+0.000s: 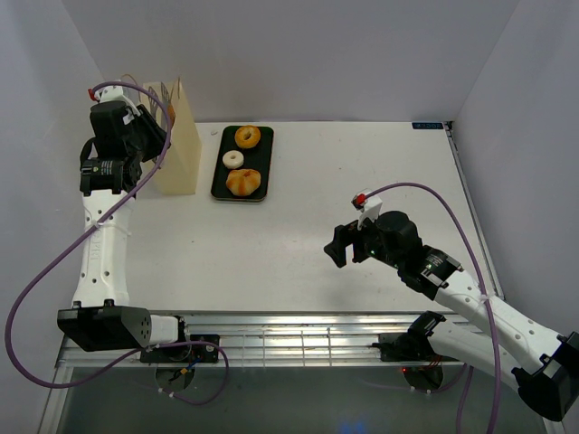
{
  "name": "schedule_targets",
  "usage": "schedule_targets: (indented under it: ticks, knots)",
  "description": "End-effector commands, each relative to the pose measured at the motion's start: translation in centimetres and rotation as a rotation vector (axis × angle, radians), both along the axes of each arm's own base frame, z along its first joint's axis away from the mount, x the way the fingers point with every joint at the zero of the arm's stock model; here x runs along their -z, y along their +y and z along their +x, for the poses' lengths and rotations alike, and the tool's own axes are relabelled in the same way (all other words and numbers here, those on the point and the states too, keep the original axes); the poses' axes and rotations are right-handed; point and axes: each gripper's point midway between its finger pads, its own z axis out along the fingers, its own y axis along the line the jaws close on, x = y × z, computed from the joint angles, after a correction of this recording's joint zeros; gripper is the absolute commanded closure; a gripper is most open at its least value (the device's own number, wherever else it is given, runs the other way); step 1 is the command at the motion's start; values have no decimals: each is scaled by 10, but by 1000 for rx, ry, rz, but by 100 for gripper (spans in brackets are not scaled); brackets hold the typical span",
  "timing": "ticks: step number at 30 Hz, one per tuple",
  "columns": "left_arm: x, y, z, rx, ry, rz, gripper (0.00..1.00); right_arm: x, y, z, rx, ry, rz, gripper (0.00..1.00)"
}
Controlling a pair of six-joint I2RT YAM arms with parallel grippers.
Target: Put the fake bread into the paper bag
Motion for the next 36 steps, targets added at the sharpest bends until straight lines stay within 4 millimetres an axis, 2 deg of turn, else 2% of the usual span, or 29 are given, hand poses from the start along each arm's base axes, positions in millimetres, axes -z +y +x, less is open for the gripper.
schedule_targets:
  ticks: [1, 8, 11, 15, 20, 26, 29, 33, 34, 36]
  knots:
    - [-25, 5, -11, -20, -74, 18, 53, -16, 4, 6, -8, -43, 27, 10]
    - [-26, 5, -12, -18, -76, 17, 53, -14, 4, 5, -8, -42, 24, 10]
    - [-35, 2, -15, -6, -99, 11, 53, -14, 4, 5, -9, -40, 24, 10]
    - [-64, -4, -29, 11, -163, -7, 53, -14, 4, 5, -10, -42, 24, 10]
    - [-97, -25, -43, 110, -235, -59, 54, -13, 5, 5, -11, -39, 22, 10]
    - [-114, -44, -53, 205, -285, -108, 54, -14, 5, 7, -7, -38, 24, 10]
    - [-109, -62, -52, 306, -274, -152, 54, -13, 6, 7, -8, -35, 22, 10]
    - [-89, -78, -47, 377, -237, -192, 55, -13, 8, 9, -8, -30, 14, 10]
    - [-77, -84, -45, 398, -218, -201, 55, -13, 12, 5, -39, -19, 25, 10]
    - [-66, -90, -43, 414, -197, -214, 55, -14, 12, 4, -42, -16, 31, 10]
